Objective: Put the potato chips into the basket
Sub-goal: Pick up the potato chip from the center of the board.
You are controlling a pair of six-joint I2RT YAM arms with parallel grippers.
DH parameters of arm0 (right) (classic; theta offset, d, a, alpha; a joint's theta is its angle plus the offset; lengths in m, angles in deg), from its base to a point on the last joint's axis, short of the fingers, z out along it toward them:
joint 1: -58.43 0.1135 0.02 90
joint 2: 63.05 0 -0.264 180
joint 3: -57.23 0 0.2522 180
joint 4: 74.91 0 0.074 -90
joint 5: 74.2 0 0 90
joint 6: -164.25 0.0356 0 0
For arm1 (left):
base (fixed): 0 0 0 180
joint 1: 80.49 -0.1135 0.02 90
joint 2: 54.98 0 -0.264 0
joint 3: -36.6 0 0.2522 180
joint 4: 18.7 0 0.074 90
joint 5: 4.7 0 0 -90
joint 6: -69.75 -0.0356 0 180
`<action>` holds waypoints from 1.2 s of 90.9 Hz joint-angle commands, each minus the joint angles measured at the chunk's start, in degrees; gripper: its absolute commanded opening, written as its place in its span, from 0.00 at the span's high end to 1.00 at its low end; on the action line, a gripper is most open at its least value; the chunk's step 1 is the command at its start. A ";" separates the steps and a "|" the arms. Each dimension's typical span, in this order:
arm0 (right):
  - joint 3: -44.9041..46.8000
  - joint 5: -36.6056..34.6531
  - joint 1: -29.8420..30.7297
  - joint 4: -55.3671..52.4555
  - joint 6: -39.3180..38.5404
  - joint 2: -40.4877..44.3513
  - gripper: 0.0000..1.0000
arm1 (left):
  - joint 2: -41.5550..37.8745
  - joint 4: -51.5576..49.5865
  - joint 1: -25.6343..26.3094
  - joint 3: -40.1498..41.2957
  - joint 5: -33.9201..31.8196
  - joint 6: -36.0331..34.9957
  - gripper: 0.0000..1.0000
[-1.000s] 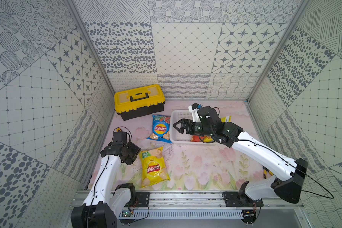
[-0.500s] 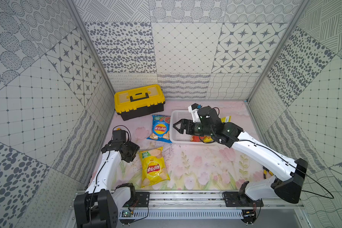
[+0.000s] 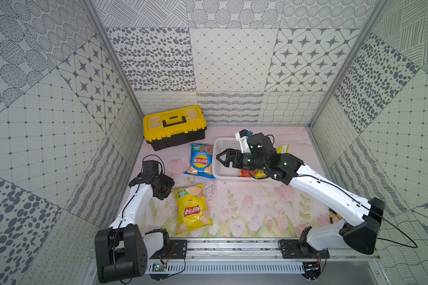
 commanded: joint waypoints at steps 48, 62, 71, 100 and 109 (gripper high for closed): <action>1.80 -0.27 0.00 3.30 0.95 -0.42 0.06 | 1.83 5.84 -0.28 2.40 2.86 1.09 0.79; 1.70 -0.21 0.04 3.39 0.86 -0.61 0.06 | 1.40 5.42 -0.31 2.57 2.80 0.90 0.91; 1.65 -0.17 -0.01 3.40 0.82 -0.83 0.06 | 0.43 5.06 -0.30 2.84 3.21 1.14 1.00; 1.28 0.51 -0.01 3.31 0.32 -0.96 0.06 | -8.46 -0.50 -0.27 -1.23 7.59 3.23 1.00; 0.60 1.27 0.01 3.38 0.22 -1.15 0.07 | -11.67 -4.48 -0.31 -5.53 9.24 3.08 1.00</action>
